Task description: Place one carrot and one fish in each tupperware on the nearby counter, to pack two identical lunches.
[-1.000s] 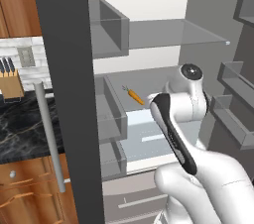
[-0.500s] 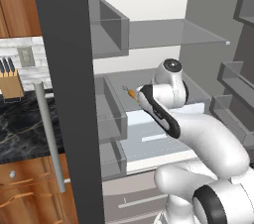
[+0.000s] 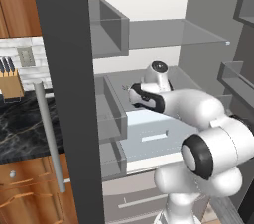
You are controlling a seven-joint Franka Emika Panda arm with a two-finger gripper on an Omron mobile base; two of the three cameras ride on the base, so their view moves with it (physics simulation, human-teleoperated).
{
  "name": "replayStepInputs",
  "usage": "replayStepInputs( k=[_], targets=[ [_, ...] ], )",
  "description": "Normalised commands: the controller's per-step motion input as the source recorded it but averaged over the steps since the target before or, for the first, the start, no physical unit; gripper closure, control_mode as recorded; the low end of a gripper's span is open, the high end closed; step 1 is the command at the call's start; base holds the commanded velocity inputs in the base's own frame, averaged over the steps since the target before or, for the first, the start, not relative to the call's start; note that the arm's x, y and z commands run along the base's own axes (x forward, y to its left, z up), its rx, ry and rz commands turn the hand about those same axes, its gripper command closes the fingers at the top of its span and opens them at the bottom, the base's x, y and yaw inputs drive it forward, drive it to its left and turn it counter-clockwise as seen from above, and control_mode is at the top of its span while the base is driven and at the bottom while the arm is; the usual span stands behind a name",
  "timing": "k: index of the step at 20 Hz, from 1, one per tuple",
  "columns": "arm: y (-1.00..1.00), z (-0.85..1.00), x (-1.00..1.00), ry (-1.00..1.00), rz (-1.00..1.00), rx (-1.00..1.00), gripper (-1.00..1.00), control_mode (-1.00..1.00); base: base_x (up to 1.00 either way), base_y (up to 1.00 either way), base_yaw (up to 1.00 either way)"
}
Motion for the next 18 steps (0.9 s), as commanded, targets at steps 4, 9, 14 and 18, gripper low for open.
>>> replayStepInputs(
  k=[4,9,14,18],
  targets=[
    [0.14,-0.23,0.78,0.05,0.02,0.00,-1.00,-1.00,0.00,0.00,0.00],
    [0.32,-0.35,0.69,0.02,0.00,0.00,-1.00,-1.00,0.00,0.00,0.00],
    [0.10,-0.55,0.29,0.07,0.00,-0.02,1.00,-1.00,0.00,0.00,0.00],
    [-0.18,-0.82,-0.29,0.14,-0.02,-0.01,1.00,-1.00,0.00,0.00,0.00]
  ],
)
